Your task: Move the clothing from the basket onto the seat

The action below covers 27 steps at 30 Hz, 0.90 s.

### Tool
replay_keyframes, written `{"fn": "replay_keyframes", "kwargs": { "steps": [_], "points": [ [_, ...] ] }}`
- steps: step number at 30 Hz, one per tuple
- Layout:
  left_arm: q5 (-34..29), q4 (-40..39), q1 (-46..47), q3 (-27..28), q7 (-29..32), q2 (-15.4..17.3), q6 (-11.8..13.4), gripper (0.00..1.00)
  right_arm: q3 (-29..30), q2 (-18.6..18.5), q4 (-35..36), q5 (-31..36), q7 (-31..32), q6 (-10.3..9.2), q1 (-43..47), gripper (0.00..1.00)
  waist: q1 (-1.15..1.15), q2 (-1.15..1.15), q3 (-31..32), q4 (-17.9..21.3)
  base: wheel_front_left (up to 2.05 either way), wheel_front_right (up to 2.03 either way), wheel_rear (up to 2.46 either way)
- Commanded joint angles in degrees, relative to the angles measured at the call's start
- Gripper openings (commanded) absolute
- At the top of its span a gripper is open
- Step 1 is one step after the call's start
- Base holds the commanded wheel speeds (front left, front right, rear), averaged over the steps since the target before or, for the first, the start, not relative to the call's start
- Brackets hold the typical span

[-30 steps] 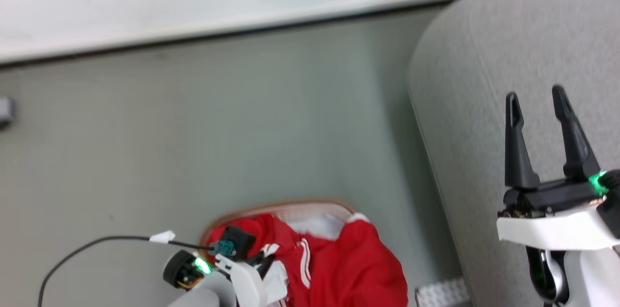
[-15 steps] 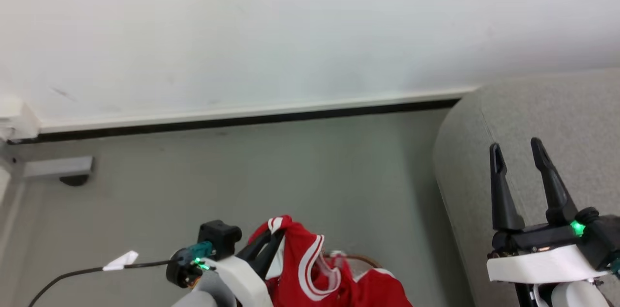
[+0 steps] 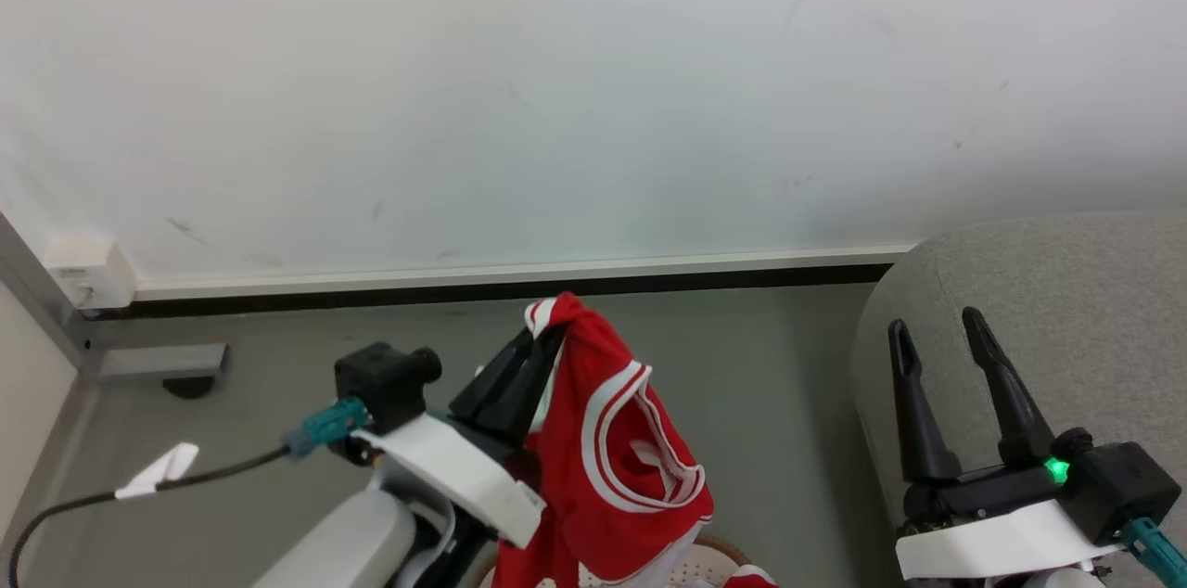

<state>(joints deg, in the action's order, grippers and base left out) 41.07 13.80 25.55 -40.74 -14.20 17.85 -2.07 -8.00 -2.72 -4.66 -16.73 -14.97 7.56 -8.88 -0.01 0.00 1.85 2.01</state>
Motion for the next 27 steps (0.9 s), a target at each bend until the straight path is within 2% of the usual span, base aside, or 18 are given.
{"fn": "replay_keyframes", "kwargs": {
  "steps": [1,7,13,27],
  "points": [
    [1.37,-2.45,1.64,1.10,0.64,0.41,0.35,0.00,-0.76,-0.10,-0.07,-0.43,-0.13,-0.13,0.76,1.00,0.01,0.00,0.23,0.22,0.00,0.00,0.00],
    [1.72,-8.57,6.05,3.55,3.99,1.83,2.43,0.00,-3.28,-0.12,-0.51,-1.13,-0.13,-0.13,1.03,1.00,0.01,0.00,0.35,0.40,0.00,0.00,0.00],
    [2.40,-11.03,7.61,5.10,4.82,2.20,3.96,0.00,-5.32,-0.12,-0.78,-1.48,-0.13,-0.13,0.89,1.00,0.01,0.00,-0.10,0.87,0.00,0.00,0.00],
    [3.12,-11.05,8.08,5.32,4.65,1.93,4.38,0.00,-11.87,-0.13,-2.40,-1.67,-0.13,-0.13,-0.21,1.00,0.01,0.00,-1.28,1.71,0.00,0.00,0.00]
  ]
}}
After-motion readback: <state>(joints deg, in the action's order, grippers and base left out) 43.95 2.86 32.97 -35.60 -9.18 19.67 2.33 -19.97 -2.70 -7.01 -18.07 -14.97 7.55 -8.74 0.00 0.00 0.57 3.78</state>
